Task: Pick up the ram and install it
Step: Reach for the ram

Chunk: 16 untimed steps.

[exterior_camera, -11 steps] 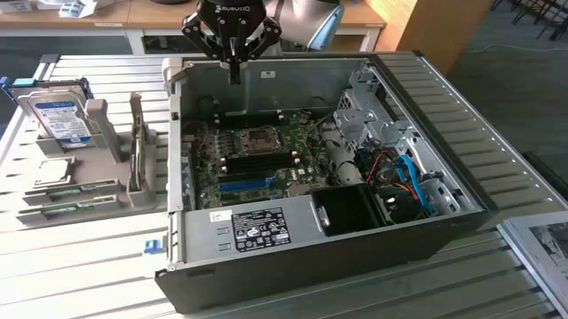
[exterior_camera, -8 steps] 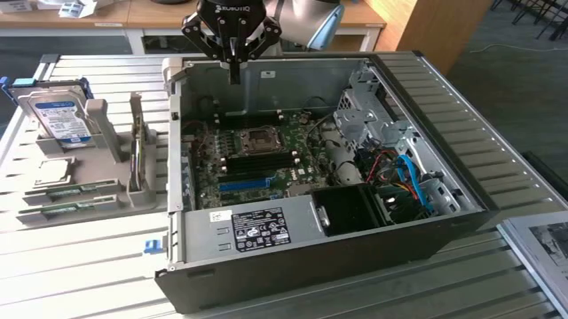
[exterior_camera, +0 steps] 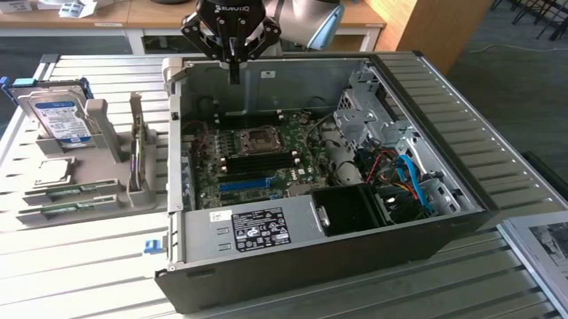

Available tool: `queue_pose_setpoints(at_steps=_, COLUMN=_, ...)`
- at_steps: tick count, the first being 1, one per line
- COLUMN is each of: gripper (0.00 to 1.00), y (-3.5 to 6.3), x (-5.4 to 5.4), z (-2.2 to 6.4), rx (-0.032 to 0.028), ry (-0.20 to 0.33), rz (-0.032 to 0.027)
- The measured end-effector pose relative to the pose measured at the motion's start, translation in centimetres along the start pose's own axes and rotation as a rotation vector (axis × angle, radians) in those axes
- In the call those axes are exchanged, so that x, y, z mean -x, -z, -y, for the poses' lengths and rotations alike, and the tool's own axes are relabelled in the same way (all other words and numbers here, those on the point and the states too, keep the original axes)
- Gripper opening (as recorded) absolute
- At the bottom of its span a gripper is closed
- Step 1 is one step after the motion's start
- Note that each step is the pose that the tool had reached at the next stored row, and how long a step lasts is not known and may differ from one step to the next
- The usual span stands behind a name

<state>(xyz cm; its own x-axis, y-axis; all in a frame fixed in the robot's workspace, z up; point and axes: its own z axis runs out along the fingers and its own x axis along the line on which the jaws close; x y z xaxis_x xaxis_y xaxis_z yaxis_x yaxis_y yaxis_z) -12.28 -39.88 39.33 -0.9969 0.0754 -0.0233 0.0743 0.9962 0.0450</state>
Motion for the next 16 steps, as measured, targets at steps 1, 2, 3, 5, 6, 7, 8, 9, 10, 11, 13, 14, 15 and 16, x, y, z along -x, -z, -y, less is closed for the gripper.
queue_pose_setpoints(at_steps=1, gripper=0.1, y=0.0, x=-0.1, z=0.01, rx=0.0001, ry=0.0, rz=0.0)
queue_pose_setpoints(at_steps=2, gripper=0.1, y=0.0, x=-0.1, z=0.01, rx=0.0001, ry=0.0, rz=0.0)
queue_pose_setpoints(at_steps=3, gripper=0.1, y=0.01, x=-0.2, z=0.02, rx=0.0, ry=0.0, rz=0.0)
queue_pose_setpoints(at_steps=5, gripper=0.1, y=0.01, x=-0.5, z=0.04, rx=0.0, ry=0.0, rz=0.0)
queue_pose_setpoints(at_steps=6, gripper=0.1, y=0.01, x=-0.7, z=0.05, rx=0.0, ry=0.0, rz=0.0)
queue_pose_setpoints(at_steps=7, gripper=0.1, y=0.02, x=-0.9, z=0.07, rx=0.0001, ry=0.0, rz=0.0)
queue_pose_setpoints(at_steps=8, gripper=0.1, y=0.02, x=-1.1, z=0.08, rx=0.0001, ry=0.0, rz=0.0)
queue_pose_setpoints(at_steps=9, gripper=0.1, y=0.03, x=-1.3, z=0.1, rx=0.0001, ry=0.0, rz=0.0)
queue_pose_setpoints(at_steps=10, gripper=0.1, y=0.03, x=-1.5, z=0.11, rx=0.0001, ry=0.0, rz=0.0)
queue_pose_setpoints(at_steps=11, gripper=0.1, y=0.04, x=-1.7, z=0.13, rx=0.0, ry=0.0, rz=0.0)
queue_pose_setpoints(at_steps=13, gripper=0.1, y=0.04, x=-2.1, z=0.16, rx=0.0001, ry=0.0, rz=0.0001)
queue_pose_setpoints(at_steps=14, gripper=0.1, y=0.05, x=-2.4, z=0.18, rx=0.0001, ry=0.0, rz=0.0)
queue_pose_setpoints(at_steps=15, gripper=0.1, y=0.06, x=-2.6, z=0.2, rx=0.0001, ry=0.0, rz=0.0)
queue_pose_setpoints(at_steps=16, gripper=0.1, y=0.06, x=-2.9, z=0.22, rx=0.0, ry=0.0, rz=0.0)
